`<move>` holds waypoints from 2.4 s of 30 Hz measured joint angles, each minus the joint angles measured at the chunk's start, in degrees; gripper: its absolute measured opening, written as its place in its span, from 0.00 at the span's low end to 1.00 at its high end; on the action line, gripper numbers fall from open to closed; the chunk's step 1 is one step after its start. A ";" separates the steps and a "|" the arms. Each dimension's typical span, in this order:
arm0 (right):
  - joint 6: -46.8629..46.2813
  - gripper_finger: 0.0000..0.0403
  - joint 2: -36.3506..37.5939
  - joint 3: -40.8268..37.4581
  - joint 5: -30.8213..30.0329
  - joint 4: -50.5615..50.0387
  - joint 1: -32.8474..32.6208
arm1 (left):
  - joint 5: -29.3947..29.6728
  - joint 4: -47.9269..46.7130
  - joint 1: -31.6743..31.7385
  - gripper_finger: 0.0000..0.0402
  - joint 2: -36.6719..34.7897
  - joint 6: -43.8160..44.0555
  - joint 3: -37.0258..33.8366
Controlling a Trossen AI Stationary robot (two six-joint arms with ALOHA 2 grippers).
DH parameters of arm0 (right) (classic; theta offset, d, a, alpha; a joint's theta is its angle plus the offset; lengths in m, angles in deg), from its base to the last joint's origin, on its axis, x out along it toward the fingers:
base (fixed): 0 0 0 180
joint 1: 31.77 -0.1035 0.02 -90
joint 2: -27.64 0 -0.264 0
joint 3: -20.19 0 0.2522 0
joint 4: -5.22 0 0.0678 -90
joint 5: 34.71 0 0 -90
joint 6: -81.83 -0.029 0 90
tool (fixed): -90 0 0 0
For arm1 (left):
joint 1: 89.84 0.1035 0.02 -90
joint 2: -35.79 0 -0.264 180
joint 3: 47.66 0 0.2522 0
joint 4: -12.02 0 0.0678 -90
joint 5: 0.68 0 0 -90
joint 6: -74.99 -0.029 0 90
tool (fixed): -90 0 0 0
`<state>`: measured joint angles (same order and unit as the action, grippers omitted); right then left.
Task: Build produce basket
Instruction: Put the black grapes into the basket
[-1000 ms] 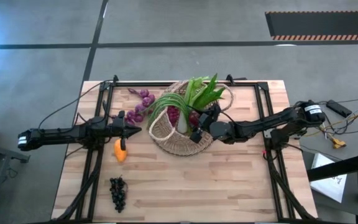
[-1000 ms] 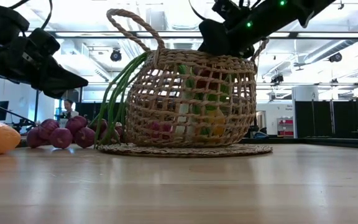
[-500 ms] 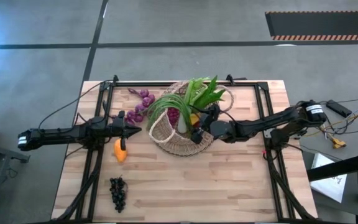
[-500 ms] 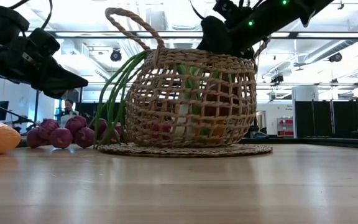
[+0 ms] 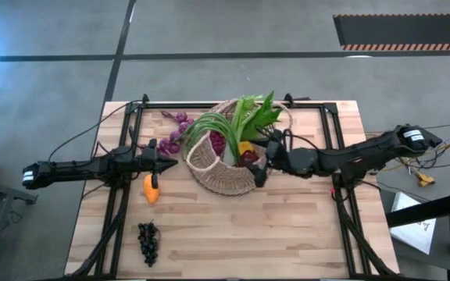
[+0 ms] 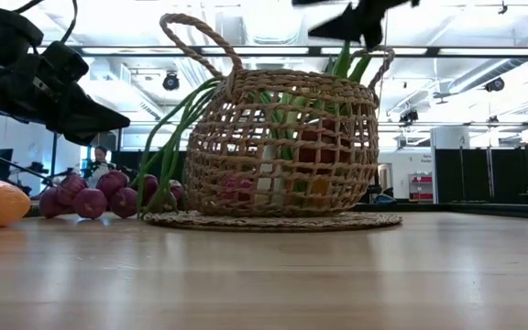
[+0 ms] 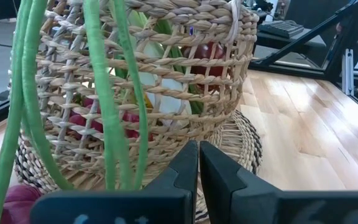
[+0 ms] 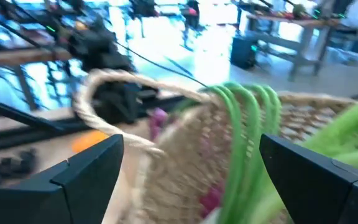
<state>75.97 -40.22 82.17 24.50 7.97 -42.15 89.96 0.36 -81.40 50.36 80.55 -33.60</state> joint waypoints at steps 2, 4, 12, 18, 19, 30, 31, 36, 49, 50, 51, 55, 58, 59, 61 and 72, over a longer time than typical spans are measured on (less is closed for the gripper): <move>0.45 0.91 1.15 0.00 -0.12 0.00 -2.64 | 0.00 0.02 0.01 0.00 0.00 0.01 0.00; 0.45 0.91 1.68 0.00 -0.07 -0.08 -5.76 | 0.00 0.02 -0.01 0.00 0.00 0.01 0.00; -2.68 0.91 -1.26 -0.02 -0.02 -8.19 -19.59 | 0.00 0.00 -0.01 0.00 0.02 0.01 0.00; -13.52 0.91 -8.11 -0.09 -0.09 -13.56 -27.22 | 0.00 0.01 -0.01 0.00 0.02 0.01 0.00; -15.29 0.91 -9.69 -0.09 -0.11 -13.39 -28.02 | 0.00 0.02 -0.01 0.00 0.00 0.01 0.00; -34.54 0.91 -30.22 -0.08 -1.34 -10.86 -29.84 | 0.00 0.00 -0.01 0.00 0.02 0.01 0.00; -34.75 0.91 -32.05 -0.06 -2.47 -9.52 -29.72 | 0.00 0.02 0.00 0.00 0.02 0.01 -0.01; -32.87 0.91 -38.39 1.12 -6.70 -3.76 -28.27 | 0.00 0.02 0.00 0.00 0.02 0.01 0.00; -24.97 0.91 -36.54 3.58 -9.88 -3.75 -25.99 | 0.00 3.72 -0.01 0.00 0.00 -0.01 0.00; -24.92 0.91 -36.54 3.58 -9.96 -3.82 -25.95 | 0.00 4.93 -0.01 0.00 0.02 0.04 0.00; -24.86 0.91 -36.52 3.58 -10.17 -3.80 -25.94 | 0.00 5.65 -0.01 0.00 0.00 0.75 0.00; -25.22 0.91 -36.64 3.58 -11.23 -3.77 -25.99 | 0.10 10.52 -0.01 0.00 0.07 12.93 0.00; -25.63 0.91 -36.73 3.56 -11.26 -3.82 -25.99 | 0.92 17.75 -0.06 0.00 0.26 15.68 0.00; -25.63 0.91 -36.73 3.56 -11.26 -3.78 -25.99 | -1.02 20.28 -0.37 0.00 0.48 15.87 -0.01; -25.58 0.91 -36.73 3.56 -11.32 -3.81 -25.99 | -6.76 23.39 -1.78 0.00 1.02 14.63 0.36; -25.56 0.91 -36.80 3.56 -11.30 -3.80 -26.12 | 7.55 3.39 -26.17 0.00 17.43 9.08 15.42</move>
<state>50.41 -77.02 85.74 13.20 4.17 -68.26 97.52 3.75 -107.57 67.79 89.63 -18.18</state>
